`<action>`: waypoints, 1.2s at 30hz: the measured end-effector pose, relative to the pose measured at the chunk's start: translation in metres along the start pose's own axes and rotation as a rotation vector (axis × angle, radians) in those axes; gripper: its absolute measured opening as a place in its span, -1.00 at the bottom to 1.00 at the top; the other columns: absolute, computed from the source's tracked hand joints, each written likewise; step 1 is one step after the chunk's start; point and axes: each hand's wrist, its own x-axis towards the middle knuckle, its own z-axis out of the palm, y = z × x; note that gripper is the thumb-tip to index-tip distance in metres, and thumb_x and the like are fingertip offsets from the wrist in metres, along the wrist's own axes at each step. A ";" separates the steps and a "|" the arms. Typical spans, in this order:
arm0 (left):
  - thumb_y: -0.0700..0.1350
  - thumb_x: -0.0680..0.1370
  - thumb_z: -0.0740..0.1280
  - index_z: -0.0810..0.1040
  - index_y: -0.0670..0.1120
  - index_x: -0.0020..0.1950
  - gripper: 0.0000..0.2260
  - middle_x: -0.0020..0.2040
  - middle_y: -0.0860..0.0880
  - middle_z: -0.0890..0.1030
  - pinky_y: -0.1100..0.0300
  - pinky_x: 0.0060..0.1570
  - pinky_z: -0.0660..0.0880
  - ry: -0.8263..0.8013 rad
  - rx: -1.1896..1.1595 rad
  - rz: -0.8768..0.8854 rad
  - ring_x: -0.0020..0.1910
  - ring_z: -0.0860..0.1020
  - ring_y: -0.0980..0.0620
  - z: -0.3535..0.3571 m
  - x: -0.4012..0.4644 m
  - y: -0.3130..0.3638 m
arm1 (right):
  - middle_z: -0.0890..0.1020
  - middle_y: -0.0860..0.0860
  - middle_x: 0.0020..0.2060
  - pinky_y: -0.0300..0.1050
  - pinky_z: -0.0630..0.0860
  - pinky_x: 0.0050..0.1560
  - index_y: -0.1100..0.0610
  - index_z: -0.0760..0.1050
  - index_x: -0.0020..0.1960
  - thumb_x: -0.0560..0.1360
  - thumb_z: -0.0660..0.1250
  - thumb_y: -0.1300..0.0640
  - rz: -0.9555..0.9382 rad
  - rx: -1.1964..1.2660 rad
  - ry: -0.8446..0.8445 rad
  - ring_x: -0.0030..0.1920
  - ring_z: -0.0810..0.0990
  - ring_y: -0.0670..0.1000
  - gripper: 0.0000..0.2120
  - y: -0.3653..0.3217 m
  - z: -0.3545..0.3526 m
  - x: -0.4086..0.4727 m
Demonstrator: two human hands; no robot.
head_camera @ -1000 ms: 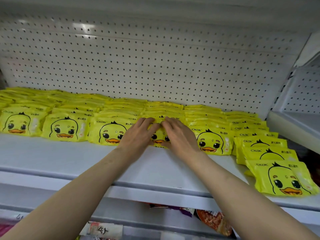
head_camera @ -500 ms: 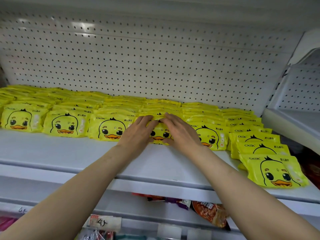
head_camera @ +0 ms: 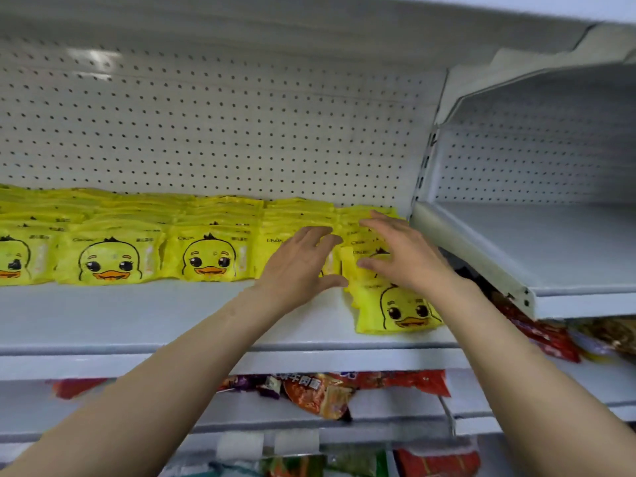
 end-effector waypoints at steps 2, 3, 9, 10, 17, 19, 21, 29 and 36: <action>0.25 0.41 0.40 0.39 -0.06 0.43 -0.32 0.43 -0.10 0.38 0.02 0.34 0.31 -0.049 -0.036 0.002 0.42 0.30 -0.11 0.014 0.008 0.024 | 0.27 -0.03 0.52 0.04 0.28 0.46 -0.10 0.28 0.49 0.39 0.48 -0.17 0.025 0.009 -0.054 0.51 0.24 0.01 -0.26 0.025 -0.011 -0.013; 0.27 0.41 0.39 0.37 -0.05 0.44 -0.31 0.44 -0.10 0.37 0.04 0.36 0.29 -0.069 -0.052 0.000 0.42 0.29 -0.10 0.020 0.010 0.032 | 0.26 -0.03 0.53 0.02 0.26 0.47 -0.10 0.27 0.50 0.39 0.48 -0.18 0.022 -0.003 -0.089 0.51 0.23 0.01 -0.25 0.035 -0.014 -0.019; 0.37 0.31 0.41 0.31 -0.02 0.48 -0.15 0.48 -0.08 0.32 0.00 0.41 0.25 -0.174 -0.073 -0.054 0.47 0.23 -0.06 0.043 0.009 0.062 | 0.11 -0.09 0.57 -0.07 0.14 0.52 -0.18 0.20 0.52 0.34 0.49 -0.24 -0.076 0.015 -0.251 0.55 0.10 -0.05 -0.16 0.073 -0.014 -0.048; 0.37 0.29 0.43 0.30 -0.01 0.48 -0.13 0.49 -0.07 0.30 0.02 0.42 0.23 -0.197 -0.067 -0.062 0.48 0.21 -0.05 0.045 0.008 0.064 | 0.09 -0.10 0.57 -0.09 0.13 0.51 -0.19 0.19 0.52 0.32 0.51 -0.23 -0.093 0.028 -0.277 0.55 0.08 -0.06 -0.14 0.076 -0.012 -0.050; 0.32 0.27 0.48 0.31 0.01 0.48 -0.14 0.49 -0.05 0.29 0.00 0.40 0.26 -0.263 -0.002 -0.136 0.48 0.21 -0.05 0.044 0.018 0.072 | 0.08 -0.10 0.58 -0.12 0.12 0.50 -0.16 0.16 0.54 0.31 0.54 -0.19 -0.165 0.015 -0.308 0.55 0.08 -0.05 -0.09 0.085 0.002 -0.044; 0.31 0.28 0.48 0.33 -0.01 0.47 -0.15 0.47 -0.07 0.32 -0.02 0.38 0.29 -0.212 0.038 -0.148 0.46 0.25 -0.08 0.047 0.024 0.072 | 0.11 -0.07 0.57 -0.06 0.16 0.50 -0.13 0.15 0.54 0.33 0.53 -0.18 -0.177 -0.038 -0.248 0.54 0.12 -0.02 -0.10 0.087 0.007 -0.037; 0.31 0.30 0.47 0.33 -0.02 0.46 -0.17 0.46 -0.08 0.34 -0.02 0.36 0.31 -0.168 0.093 -0.147 0.45 0.27 -0.09 0.051 0.030 0.071 | 0.14 -0.04 0.57 0.00 0.17 0.51 -0.10 0.16 0.54 0.33 0.52 -0.17 -0.175 -0.060 -0.170 0.55 0.12 0.00 -0.10 0.088 0.014 -0.031; 0.28 0.31 0.48 0.15 -0.04 0.55 -0.06 0.54 -0.06 0.19 0.04 0.43 0.21 -0.261 0.159 -0.152 0.51 0.15 -0.06 0.051 0.035 0.072 | 0.11 0.03 0.58 0.06 0.13 0.52 -0.04 0.13 0.57 0.37 0.51 -0.14 -0.204 -0.021 -0.094 0.57 0.05 0.03 -0.11 0.096 0.027 -0.026; 0.19 0.34 0.49 0.14 -0.07 0.56 -0.08 0.55 -0.08 0.20 0.08 0.44 0.14 -0.199 0.216 -0.109 0.52 0.16 -0.07 0.062 0.050 0.058 | 0.11 0.02 0.58 0.04 0.09 0.53 -0.01 0.11 0.57 0.44 0.44 -0.14 -0.149 -0.105 -0.034 0.58 0.04 0.02 -0.17 0.090 0.037 -0.014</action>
